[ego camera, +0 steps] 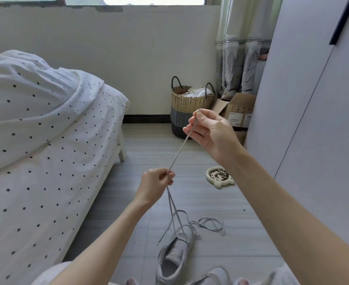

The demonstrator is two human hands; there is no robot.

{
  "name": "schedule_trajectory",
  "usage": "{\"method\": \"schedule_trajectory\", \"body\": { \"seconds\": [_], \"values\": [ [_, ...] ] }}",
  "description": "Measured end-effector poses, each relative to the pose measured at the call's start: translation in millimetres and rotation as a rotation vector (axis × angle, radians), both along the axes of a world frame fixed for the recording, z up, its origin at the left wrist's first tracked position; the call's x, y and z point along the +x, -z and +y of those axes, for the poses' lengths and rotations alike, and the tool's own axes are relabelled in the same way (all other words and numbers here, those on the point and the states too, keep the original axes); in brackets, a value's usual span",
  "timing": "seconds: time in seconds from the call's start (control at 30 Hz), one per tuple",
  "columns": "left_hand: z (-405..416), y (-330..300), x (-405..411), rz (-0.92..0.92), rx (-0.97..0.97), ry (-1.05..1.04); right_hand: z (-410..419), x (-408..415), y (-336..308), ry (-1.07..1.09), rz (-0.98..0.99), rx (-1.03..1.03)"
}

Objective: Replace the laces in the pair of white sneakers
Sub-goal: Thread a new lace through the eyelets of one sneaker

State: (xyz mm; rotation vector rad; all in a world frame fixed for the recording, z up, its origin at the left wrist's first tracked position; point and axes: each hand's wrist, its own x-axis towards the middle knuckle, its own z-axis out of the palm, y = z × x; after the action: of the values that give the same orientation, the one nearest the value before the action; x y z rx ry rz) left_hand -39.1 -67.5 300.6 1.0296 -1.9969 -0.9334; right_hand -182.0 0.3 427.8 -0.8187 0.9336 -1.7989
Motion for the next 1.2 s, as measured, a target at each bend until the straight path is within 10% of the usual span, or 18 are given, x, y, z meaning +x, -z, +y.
{"method": "schedule_trajectory", "body": {
  "seconds": [0.4, 0.7, 1.2],
  "values": [
    [24.9, 76.1, 22.4, -0.304, 0.184, 0.174, 35.6, -19.2, 32.5, -0.002, -0.243, 0.022],
    [48.9, 101.5, 32.3, -0.303, 0.116, 0.095, 49.4, -16.5, 188.6, 0.047, 0.471, 0.862],
    [71.3, 218.8, 47.5, -0.757, 1.015, 0.606, 30.8, 19.7, 351.8, -0.256, 0.740, 1.094]
  ]
}}
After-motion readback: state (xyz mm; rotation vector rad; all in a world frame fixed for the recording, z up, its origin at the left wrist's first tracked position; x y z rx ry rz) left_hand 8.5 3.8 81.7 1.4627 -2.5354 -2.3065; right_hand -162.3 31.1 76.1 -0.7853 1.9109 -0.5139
